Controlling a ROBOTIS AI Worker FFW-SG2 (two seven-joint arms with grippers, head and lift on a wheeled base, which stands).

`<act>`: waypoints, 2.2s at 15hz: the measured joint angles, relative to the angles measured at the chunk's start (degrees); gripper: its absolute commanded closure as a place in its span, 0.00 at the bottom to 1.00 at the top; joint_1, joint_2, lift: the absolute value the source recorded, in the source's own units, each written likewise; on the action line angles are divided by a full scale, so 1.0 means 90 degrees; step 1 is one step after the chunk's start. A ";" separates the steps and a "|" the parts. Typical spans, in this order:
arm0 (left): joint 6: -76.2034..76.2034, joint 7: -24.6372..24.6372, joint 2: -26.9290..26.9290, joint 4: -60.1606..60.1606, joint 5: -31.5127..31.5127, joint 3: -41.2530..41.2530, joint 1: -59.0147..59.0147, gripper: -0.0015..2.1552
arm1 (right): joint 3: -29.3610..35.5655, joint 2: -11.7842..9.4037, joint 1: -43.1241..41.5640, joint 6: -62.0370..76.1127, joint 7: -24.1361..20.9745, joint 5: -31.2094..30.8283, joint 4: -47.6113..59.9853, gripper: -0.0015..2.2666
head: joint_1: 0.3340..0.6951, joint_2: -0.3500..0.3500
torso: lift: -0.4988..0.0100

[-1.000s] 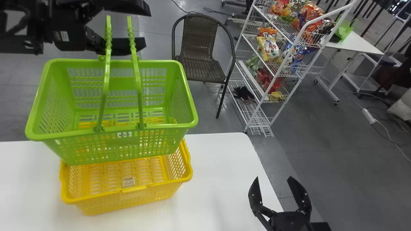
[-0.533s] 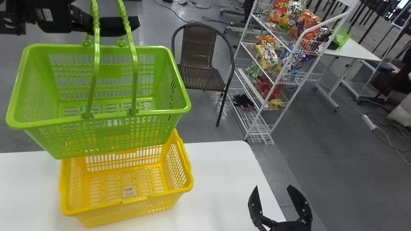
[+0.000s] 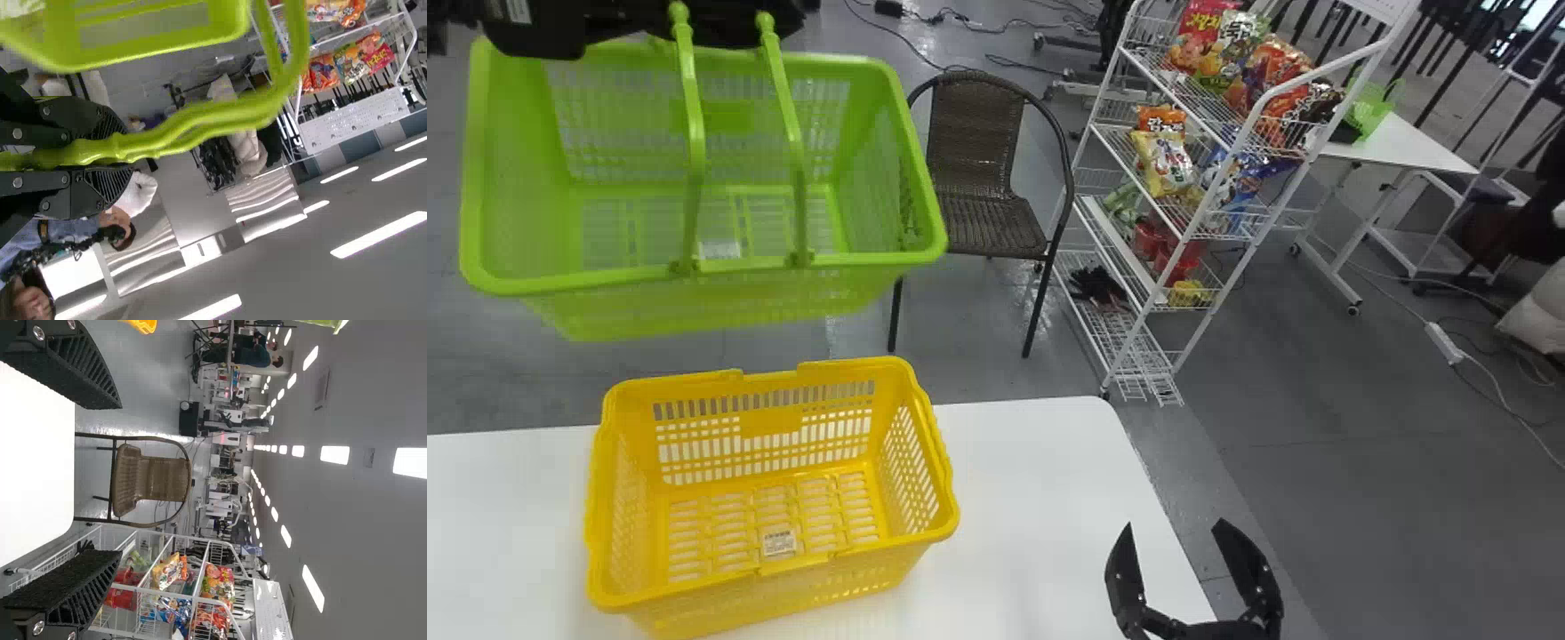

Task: Grasp handle with right gripper to insert into left gripper then lift and swing left to center

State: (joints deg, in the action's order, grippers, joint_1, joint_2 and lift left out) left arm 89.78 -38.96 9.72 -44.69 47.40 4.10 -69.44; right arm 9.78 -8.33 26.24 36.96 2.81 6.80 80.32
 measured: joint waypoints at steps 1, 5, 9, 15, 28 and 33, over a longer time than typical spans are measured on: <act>0.0000 -0.0031 0.0078 0.0000 -0.0054 -0.0032 -0.0029 0.96 | -0.0007 0.0000 -0.0002 0.0000 0.0000 0.0000 0.0000 0.01 | 0.84 0.03 | 0.98; 0.0001 -0.0529 0.0768 -0.0001 -0.0133 -0.0554 -0.0118 0.96 | 0.0004 -0.0007 -0.0006 -0.0004 0.0000 0.0005 0.0000 0.01 | 0.86 0.10 | 0.98; 0.0001 -0.1239 0.1943 -0.0041 -0.0134 -0.0947 0.0005 0.96 | 0.0000 -0.0019 -0.0026 -0.0156 0.0000 -0.0008 0.0000 0.01 | 0.92 0.23 | 0.98; 0.0001 -0.1782 0.3460 -0.0135 -0.0034 -0.0791 0.0657 0.96 | -0.0025 -0.0050 -0.0080 -0.0373 -0.0002 -0.0033 0.0001 0.01 | 1.00 0.45 | 0.98; 0.0001 -0.2038 0.4367 -0.3493 0.0493 0.2983 0.6213 0.96 | 0.0082 -0.0109 -0.0084 -0.0528 -0.0004 -0.0024 -0.0070 0.01 | 1.00 0.65 | 0.98; 0.0001 -0.2043 0.3898 -0.5286 0.1119 0.4596 0.8787 0.96 | 0.0144 -0.0124 -0.0097 -0.0528 -0.0010 -0.0023 -0.0074 0.01 | 1.00 0.63 | 0.98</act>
State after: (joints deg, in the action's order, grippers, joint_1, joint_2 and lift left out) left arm 89.79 -57.34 44.80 -92.26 57.47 45.46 9.64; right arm 11.08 -9.45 25.37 32.21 2.72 6.59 79.66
